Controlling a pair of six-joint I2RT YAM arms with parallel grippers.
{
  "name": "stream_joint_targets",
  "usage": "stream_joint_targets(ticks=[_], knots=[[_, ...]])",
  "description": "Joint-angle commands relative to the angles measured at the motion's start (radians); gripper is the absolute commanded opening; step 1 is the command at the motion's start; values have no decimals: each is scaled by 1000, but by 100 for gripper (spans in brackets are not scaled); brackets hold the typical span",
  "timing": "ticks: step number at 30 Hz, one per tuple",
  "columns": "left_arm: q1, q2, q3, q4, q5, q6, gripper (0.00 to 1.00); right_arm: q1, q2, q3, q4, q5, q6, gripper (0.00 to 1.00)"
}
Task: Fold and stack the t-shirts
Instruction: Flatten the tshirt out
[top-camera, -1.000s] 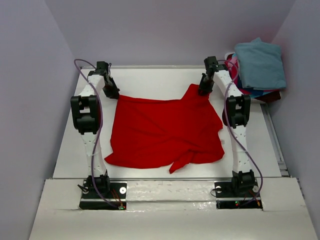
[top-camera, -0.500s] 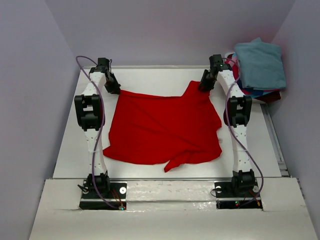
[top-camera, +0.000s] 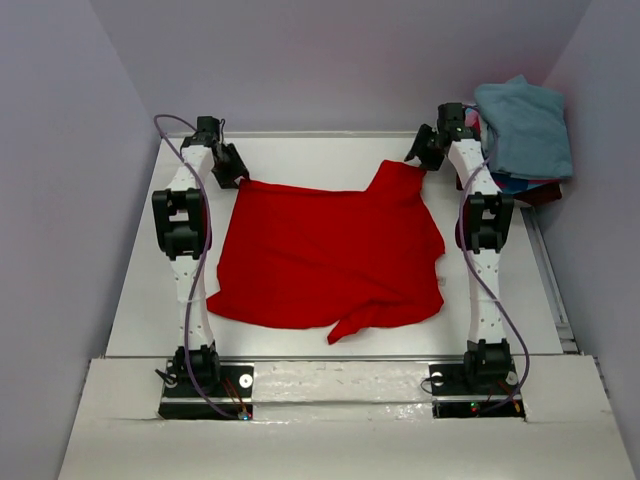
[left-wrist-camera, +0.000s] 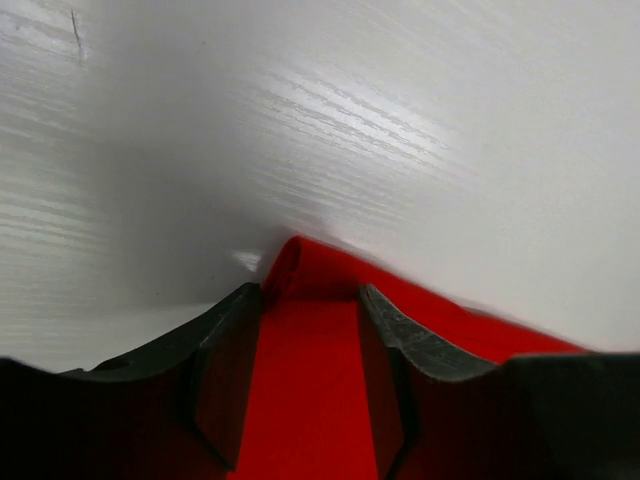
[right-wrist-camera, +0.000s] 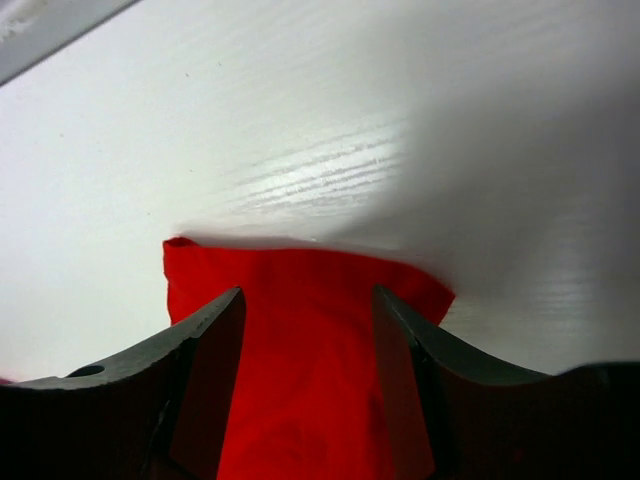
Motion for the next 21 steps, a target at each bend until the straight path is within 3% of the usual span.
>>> stream_joint_targets(ticks=[1,4,12,21], knots=[[5,-7,56,48,40,-13,56,-24,24,52,88,-55,22,61],[5,-10,63,57,49,-18,65,-33,16,52,84,-78,30,62],[-5,-115,-42,91,28,-2,68,-24,-110,-60,64,-95,-4,59],[-34,-274,-179,71,-48,40,68,-24,-190,-140,44,-94,-18,34]])
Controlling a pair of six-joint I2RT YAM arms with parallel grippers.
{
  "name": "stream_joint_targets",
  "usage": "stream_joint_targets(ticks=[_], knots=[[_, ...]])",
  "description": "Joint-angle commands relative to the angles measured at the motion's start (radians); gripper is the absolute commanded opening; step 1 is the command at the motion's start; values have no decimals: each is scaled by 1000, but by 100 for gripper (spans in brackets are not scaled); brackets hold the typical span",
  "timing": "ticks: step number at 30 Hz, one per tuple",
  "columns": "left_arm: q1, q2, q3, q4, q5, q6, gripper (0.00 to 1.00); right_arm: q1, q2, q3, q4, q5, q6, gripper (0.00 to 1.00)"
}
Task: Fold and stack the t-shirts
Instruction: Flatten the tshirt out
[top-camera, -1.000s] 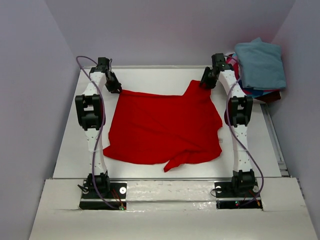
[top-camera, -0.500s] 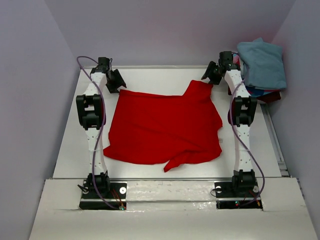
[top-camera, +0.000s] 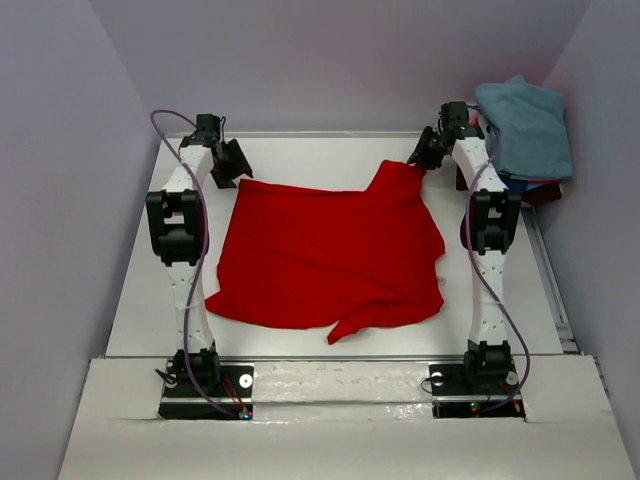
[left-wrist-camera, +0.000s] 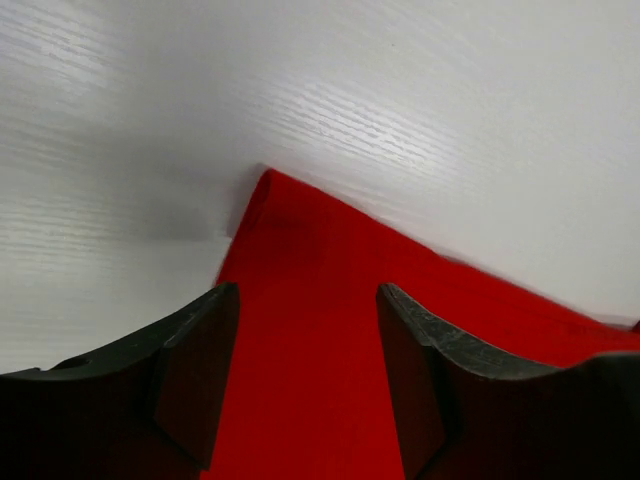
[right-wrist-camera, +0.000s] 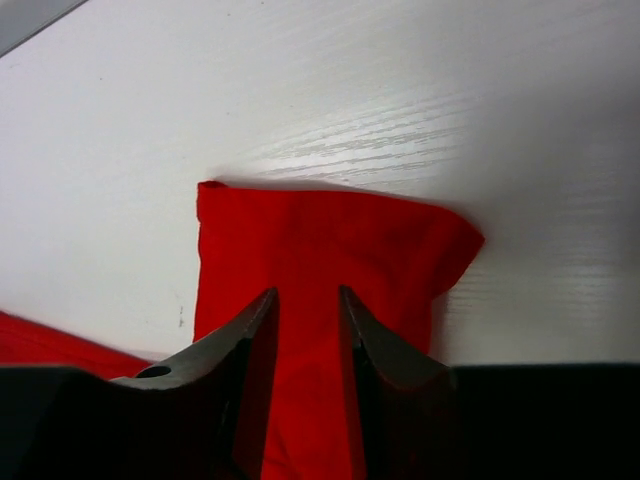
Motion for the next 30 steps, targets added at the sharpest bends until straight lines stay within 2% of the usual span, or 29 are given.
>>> stream_joint_targets(ticks=[1,7,10,11,14,22,30], knots=[[-24,-164,-43,-2,-43,40,68,-15,-85,8,10,-5,-13,32],[-33,-221,-66,-68,-55,54,67,-15,-73,17,-30,-5,-10,24],[-55,-234,-80,-101,-46,60,61,-6,-96,-13,-40,1,-10,21],[-55,-232,-89,-117,-32,58,55,-6,-111,-26,-35,0,-10,20],[-67,-238,-130,-115,-38,49,47,-6,-131,-69,-23,0,-12,18],[-87,-226,-207,-75,-29,32,39,-6,-133,-86,-29,-6,-13,15],[-87,-122,-118,-80,-14,23,36,-6,-145,-109,-32,-8,-21,14]])
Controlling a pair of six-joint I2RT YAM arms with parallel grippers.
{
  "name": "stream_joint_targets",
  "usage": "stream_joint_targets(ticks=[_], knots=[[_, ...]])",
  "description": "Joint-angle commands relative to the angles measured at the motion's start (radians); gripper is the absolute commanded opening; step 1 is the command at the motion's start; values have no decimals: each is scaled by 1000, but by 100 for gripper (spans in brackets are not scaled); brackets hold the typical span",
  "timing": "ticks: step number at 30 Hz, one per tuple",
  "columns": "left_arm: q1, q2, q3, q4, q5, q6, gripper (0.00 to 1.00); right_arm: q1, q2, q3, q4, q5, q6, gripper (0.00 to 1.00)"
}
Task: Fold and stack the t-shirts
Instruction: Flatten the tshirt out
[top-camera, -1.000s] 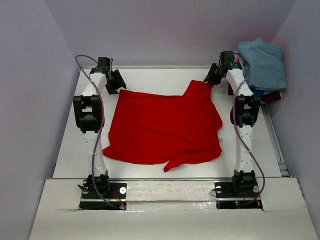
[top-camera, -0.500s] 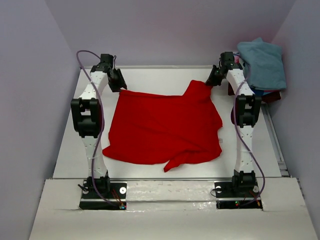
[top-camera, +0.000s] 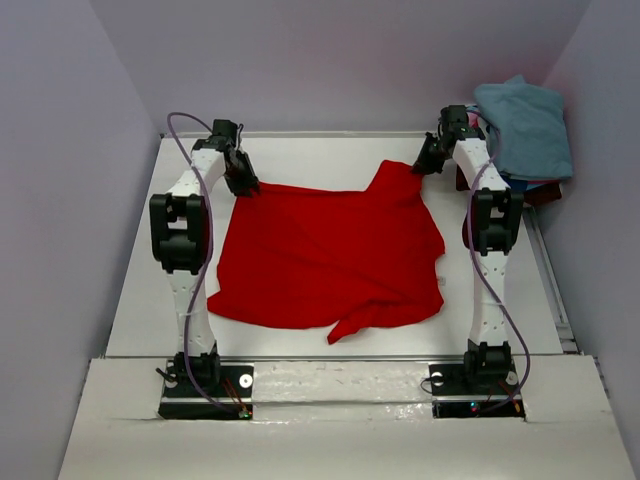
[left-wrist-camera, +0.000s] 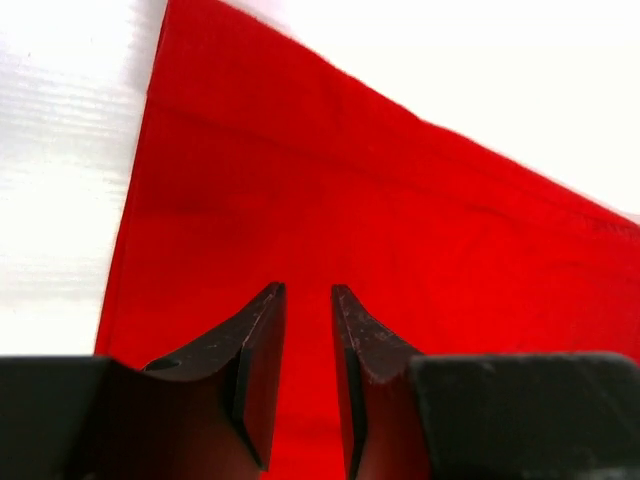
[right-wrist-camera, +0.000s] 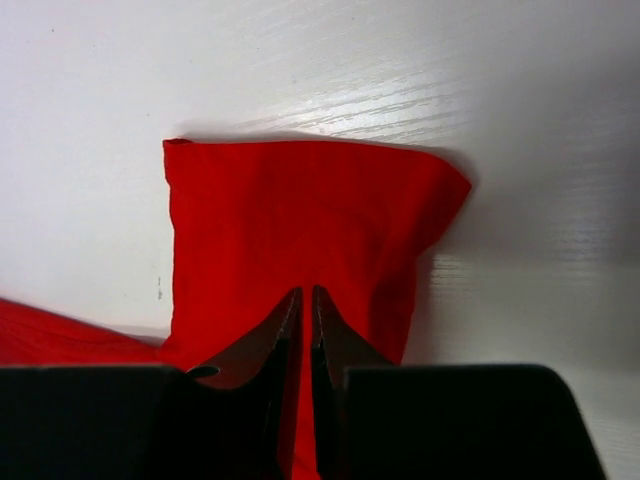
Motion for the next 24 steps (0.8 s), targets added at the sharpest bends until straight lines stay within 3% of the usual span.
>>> stream_joint_targets(ticks=[1,24], knots=[[0,73,94,-9,19,-11,36,-5,-93,-26,2,-9,-14,13],[0,262,340,-24,50,-48,34,-5,-95,-46,4,-12,-23,11]])
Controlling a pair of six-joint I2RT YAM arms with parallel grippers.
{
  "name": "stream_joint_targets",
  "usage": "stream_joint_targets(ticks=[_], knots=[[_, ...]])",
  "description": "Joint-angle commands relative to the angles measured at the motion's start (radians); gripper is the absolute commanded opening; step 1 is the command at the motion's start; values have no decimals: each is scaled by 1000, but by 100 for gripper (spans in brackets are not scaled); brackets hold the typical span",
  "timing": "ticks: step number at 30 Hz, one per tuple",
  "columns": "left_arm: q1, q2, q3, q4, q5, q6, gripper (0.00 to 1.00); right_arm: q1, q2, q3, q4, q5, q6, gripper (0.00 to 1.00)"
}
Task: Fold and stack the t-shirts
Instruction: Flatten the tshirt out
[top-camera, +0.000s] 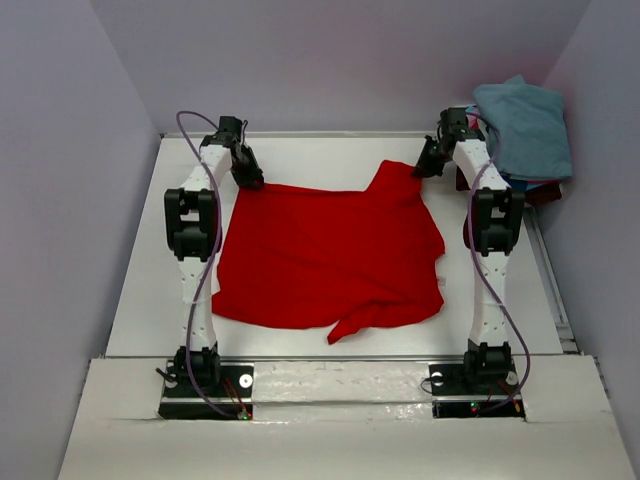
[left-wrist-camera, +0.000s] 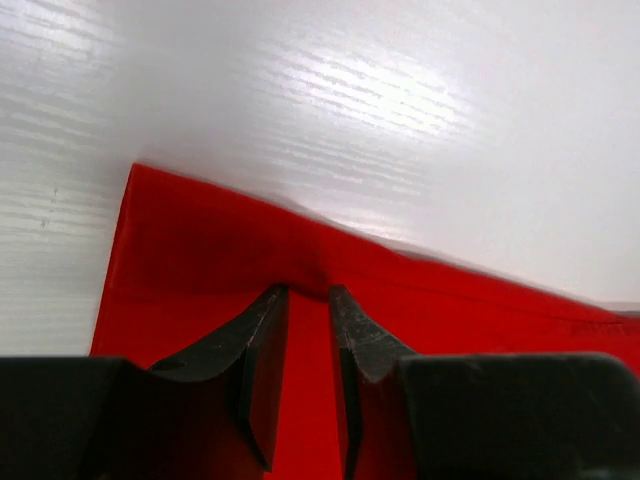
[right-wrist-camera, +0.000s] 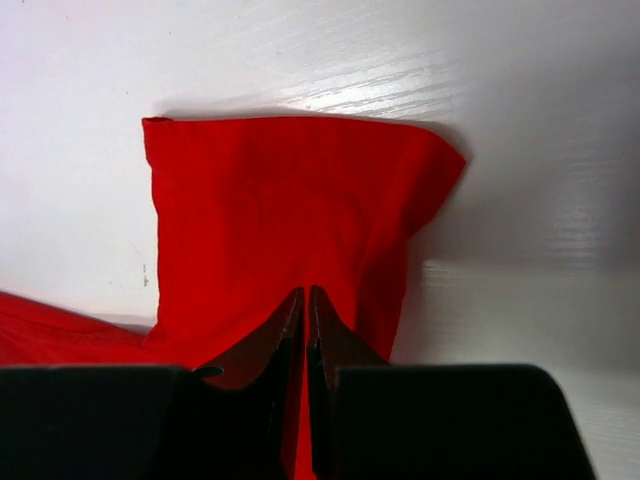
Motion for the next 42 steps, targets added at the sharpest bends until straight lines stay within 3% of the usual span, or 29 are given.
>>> stream_joint_targets(ticks=[1,42], knots=[[0,23,66,-17,25,-19,34,-5,-73,-1,5,-8,-12,11],[9,59,162,284,44,-44,47,-5,-42,8,12,-30,-12,10]])
